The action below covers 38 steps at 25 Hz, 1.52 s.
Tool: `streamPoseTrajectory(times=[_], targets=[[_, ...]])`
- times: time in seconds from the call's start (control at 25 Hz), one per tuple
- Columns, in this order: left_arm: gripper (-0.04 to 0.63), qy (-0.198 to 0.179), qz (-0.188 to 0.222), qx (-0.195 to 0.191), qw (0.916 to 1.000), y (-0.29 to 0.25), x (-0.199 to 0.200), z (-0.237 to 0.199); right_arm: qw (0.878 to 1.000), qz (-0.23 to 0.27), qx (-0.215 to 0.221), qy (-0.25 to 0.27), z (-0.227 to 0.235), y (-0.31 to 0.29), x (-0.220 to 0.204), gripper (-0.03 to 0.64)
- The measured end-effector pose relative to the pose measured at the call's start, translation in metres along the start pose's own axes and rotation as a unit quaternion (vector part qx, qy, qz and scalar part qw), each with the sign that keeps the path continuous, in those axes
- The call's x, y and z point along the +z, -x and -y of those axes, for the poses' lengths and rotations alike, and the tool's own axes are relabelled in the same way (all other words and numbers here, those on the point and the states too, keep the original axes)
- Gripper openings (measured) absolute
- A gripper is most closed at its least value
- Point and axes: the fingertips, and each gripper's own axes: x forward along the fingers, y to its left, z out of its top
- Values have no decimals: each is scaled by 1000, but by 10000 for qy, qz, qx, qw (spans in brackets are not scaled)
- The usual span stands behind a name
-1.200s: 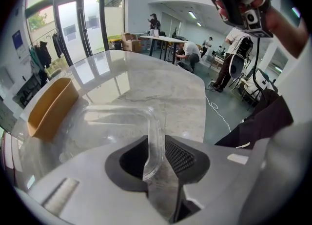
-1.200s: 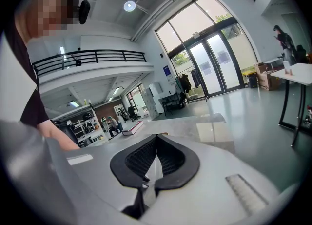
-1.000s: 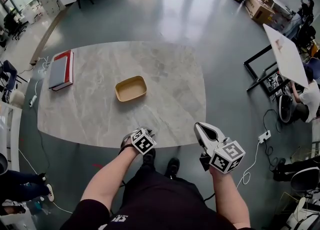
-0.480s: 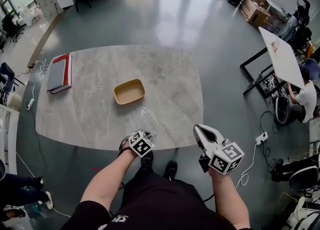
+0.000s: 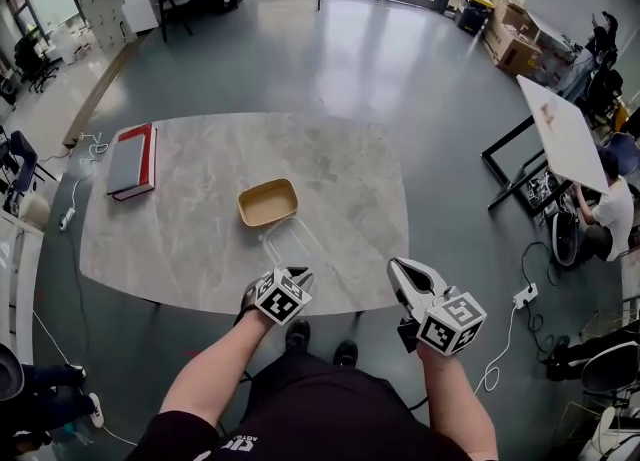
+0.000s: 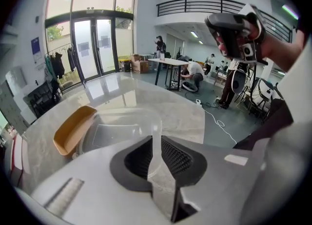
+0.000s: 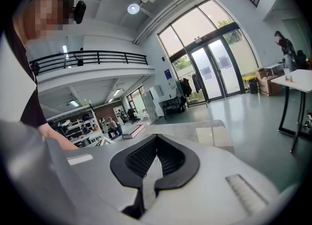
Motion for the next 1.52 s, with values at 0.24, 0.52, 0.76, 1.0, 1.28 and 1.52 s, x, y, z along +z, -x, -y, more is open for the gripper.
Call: streamPoseTrajectory(times=[0.24, 0.52, 0.76, 1.0, 1.28, 1.52], targets=[[57, 2, 477, 251, 9985, 31, 33, -15, 9999, 133, 80, 59, -7, -4, 11, 15], [57, 139, 1073, 508, 9928, 68, 76, -30, 9995, 265, 126, 130, -7, -4, 26, 15], [57, 244, 1498, 700, 9859, 99, 100, -37, 9991, 351, 128, 207, -9, -2, 32, 15], [58, 245, 1898, 892, 9774, 127, 122, -44, 9985, 452, 151, 276, -11, -2, 42, 15], [58, 380, 2373, 1069, 9648, 156, 141, -54, 9973, 542, 202, 456, -11, -4, 51, 14], [58, 454, 2766, 1260, 9516, 180, 160, -71, 9941, 720, 254, 774, -11, -10, 83, 14]])
